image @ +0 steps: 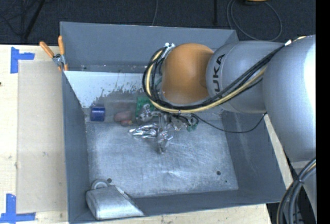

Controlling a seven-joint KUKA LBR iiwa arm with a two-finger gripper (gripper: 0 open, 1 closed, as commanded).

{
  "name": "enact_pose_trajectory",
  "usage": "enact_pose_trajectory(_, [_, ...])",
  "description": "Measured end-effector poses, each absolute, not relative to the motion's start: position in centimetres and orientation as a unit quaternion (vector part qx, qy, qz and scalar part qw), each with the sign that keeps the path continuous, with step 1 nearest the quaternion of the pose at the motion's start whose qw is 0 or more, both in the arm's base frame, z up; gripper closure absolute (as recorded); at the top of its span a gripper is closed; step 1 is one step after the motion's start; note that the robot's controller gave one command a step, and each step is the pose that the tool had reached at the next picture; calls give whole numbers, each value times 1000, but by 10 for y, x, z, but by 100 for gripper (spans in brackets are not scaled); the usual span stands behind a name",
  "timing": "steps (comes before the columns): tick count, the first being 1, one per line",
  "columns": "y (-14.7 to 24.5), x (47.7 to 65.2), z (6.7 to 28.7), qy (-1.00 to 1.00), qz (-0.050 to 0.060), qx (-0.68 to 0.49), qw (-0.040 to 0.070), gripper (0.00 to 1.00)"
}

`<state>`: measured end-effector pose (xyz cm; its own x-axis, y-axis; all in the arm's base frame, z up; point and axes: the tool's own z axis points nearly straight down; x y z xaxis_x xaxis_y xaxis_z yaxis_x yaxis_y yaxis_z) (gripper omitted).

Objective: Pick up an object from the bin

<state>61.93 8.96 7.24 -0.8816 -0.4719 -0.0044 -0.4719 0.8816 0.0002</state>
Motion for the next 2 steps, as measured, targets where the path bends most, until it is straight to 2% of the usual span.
enact_pose_trajectory(1, [90, 622, 75, 970, 1, -242, 6, 100])
enact_pose_trajectory(2, [73, 617, 274, 921, -1, -390, 5, 100])
